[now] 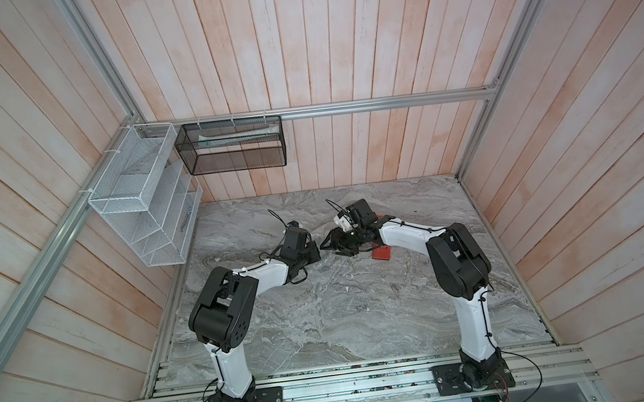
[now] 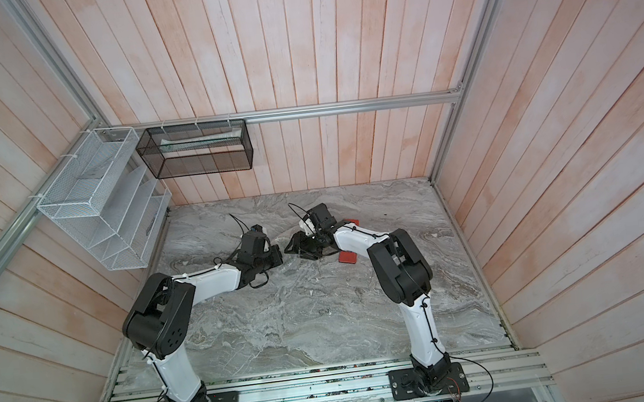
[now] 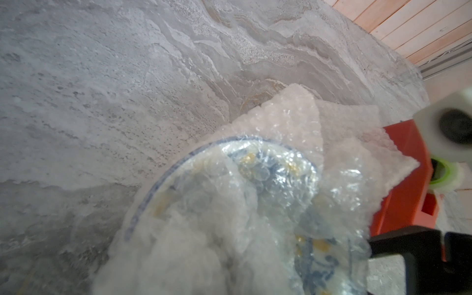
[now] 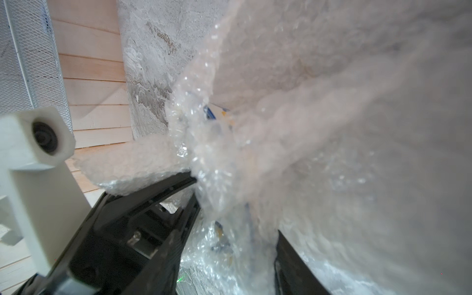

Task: Wrap bowls in bubble wrap
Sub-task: Wrap the bowl in bubble wrap.

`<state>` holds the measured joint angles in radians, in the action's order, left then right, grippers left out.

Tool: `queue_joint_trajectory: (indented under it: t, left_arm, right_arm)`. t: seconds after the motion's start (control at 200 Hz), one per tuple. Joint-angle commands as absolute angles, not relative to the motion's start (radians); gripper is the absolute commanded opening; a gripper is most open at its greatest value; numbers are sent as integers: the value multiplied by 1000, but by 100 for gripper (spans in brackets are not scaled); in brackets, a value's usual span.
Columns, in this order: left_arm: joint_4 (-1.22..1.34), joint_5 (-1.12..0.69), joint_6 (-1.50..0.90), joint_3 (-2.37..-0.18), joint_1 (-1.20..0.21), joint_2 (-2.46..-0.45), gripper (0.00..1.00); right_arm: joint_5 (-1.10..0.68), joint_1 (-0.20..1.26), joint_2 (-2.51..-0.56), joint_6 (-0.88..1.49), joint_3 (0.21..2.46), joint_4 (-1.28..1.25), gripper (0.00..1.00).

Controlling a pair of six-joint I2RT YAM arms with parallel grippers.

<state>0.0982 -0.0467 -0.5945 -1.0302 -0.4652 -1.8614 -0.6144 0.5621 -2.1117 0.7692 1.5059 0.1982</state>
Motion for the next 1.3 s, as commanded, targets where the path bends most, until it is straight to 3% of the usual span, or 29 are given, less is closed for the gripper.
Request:
queue_joint_trajectory:
  t: [0.0, 0.38, 0.665, 0.945, 1.045, 1.24, 1.295]
  left_arm:
    - [71, -77, -598, -1054, -491, -1896, 5]
    - [75, -84, -611, -1082, -523, -1920, 5]
    - [68, -68, -607, -1076, -522, -1892, 10]
    - [66, -43, -600, -1021, -461, -1764, 32]
    - [55, -19, -577, -1007, -440, -1690, 36]
    - [-18, 73, -554, -959, -416, -1534, 59]
    - [-38, 66, -561, -925, -411, -1495, 61]
  right_arm:
    - [-647, 592, -2147, 761, 1547, 180, 57]
    - [-607, 627, -2235, 758, 1598, 202, 49]
    - [-532, 637, -2290, 718, 1636, 272, 12]
    - [-483, 643, -2318, 682, 1717, 362, 1]
    - [-483, 645, -2324, 678, 1737, 386, 0]
    - [-474, 647, -2329, 675, 1777, 422, 0]
    - [-476, 646, -2339, 674, 1790, 433, 0]
